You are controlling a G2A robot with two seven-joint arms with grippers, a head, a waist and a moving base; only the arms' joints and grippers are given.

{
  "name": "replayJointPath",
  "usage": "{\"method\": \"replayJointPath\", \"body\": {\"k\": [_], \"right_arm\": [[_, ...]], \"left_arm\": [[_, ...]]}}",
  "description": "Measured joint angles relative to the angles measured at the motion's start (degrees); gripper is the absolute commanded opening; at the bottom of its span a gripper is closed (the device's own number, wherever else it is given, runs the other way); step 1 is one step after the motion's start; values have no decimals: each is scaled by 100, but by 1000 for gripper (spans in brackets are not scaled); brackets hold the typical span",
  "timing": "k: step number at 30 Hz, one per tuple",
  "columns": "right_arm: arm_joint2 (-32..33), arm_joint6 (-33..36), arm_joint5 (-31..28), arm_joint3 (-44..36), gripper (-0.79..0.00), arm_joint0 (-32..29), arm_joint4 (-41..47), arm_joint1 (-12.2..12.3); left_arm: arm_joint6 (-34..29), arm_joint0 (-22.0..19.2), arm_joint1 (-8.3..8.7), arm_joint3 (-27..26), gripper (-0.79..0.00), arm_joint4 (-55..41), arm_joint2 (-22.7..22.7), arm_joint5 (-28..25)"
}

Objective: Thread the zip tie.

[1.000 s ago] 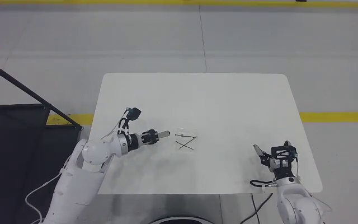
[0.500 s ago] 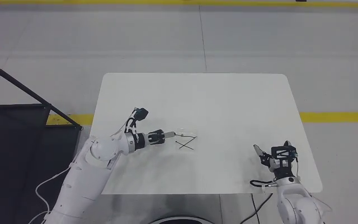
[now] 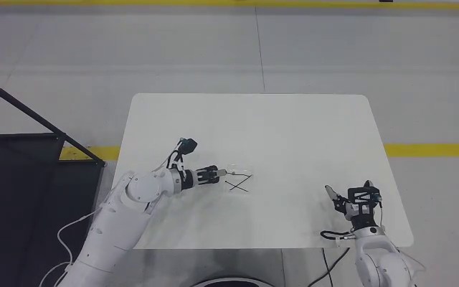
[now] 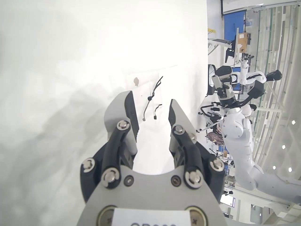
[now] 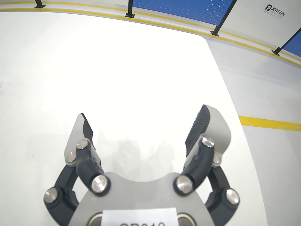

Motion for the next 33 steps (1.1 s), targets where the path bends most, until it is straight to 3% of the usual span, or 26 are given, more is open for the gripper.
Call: {"method": "replayJointPath", "body": {"k": [27, 29, 33], "right_arm": [[0, 0, 0, 0, 0, 0, 0, 0], [0, 0, 0, 0, 0, 0, 0, 0], [0, 0, 0, 0, 0, 0, 0, 0]], "left_arm": [[71, -345, -49, 412, -554, -184, 327, 100], [76, -361, -53, 432, -610, -196, 350, 107], [90, -403, -62, 466, -613, -232, 391, 133]]}}
